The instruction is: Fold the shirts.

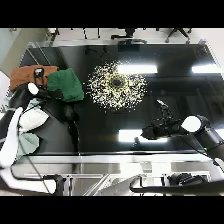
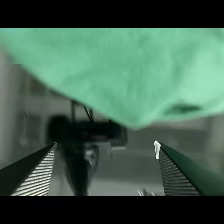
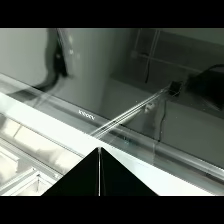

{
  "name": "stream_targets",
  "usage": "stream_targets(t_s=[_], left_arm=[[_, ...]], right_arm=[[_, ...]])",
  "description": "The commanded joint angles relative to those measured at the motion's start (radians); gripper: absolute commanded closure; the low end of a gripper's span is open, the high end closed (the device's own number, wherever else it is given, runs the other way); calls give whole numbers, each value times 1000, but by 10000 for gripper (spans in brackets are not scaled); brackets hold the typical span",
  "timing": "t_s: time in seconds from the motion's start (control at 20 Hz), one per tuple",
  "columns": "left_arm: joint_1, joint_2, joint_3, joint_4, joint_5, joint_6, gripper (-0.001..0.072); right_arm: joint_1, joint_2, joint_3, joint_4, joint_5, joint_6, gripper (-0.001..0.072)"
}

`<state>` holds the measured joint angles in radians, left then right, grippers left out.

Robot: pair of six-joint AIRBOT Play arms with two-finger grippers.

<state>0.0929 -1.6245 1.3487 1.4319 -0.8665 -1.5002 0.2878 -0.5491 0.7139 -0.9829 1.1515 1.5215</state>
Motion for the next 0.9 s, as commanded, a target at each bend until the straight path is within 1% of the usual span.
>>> stream_targets(t_s=[0.0,0.25,0.3,0.35,0.4,0.45,0.5,0.65,0.85], left_arm=[[11,-217,167,-48,-67,-1,14],[-6,-363,383,-48,-85,-2,17],[-10,-383,425,-48,-87,-11,43],[-16,-400,465,-44,-105,-19,321],[-15,-411,499,-46,-135,-19,660],[-15,-416,529,-47,-164,-19,695],[-16,-415,554,-51,-198,-19,697],[-30,-359,606,-136,-297,-3,698],[-112,-178,607,-354,-413,102,698]], right_arm=[[0,0,0,1,-2,0,694],[0,0,0,14,6,0,694],[0,0,0,37,6,0,694],[0,0,0,58,7,0,694],[0,0,0,72,9,0,694],[0,0,0,72,8,0,694],[0,0,0,72,8,0,694],[0,0,0,72,8,1,694],[-3,2,30,69,0,0,694]])
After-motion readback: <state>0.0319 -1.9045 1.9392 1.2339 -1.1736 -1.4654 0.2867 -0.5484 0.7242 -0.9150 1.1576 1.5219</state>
